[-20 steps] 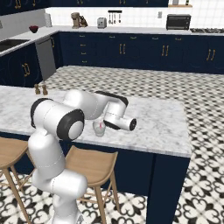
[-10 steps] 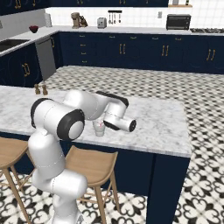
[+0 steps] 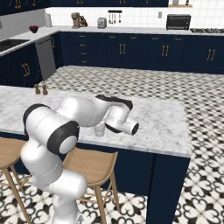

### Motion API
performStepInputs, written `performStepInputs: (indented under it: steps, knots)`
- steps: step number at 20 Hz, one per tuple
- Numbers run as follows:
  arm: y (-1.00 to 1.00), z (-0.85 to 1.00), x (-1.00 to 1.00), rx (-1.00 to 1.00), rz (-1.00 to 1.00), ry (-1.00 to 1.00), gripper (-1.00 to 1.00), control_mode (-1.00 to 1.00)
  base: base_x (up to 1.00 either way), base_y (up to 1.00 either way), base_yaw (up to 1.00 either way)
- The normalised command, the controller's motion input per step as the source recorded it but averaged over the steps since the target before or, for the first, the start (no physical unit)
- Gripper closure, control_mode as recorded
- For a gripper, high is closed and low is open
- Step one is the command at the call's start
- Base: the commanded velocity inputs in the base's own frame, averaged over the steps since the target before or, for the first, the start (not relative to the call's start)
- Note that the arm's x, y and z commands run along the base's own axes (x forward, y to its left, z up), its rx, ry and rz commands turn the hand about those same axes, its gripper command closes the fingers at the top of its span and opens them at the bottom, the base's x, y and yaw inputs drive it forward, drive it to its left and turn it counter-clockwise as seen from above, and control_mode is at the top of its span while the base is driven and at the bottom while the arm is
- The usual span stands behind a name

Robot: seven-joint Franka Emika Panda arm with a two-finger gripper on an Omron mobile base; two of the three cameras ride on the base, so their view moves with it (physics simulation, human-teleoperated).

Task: Take a straw from the drawer in front and place it inside the glass cup on the dining counter.

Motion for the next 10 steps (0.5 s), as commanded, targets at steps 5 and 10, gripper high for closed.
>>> performStepInputs:
  steps: [5,10]
  knots:
    - [-0.12,1.00,-0.98,0.00,-0.02,-0.03,-1.00,-1.00,0.00,0.00,0.00]
    - [-0.04,0.91,-0.98,-0.04,-0.08,0.04,-1.00,-1.00,0.00,0.00,0.00]
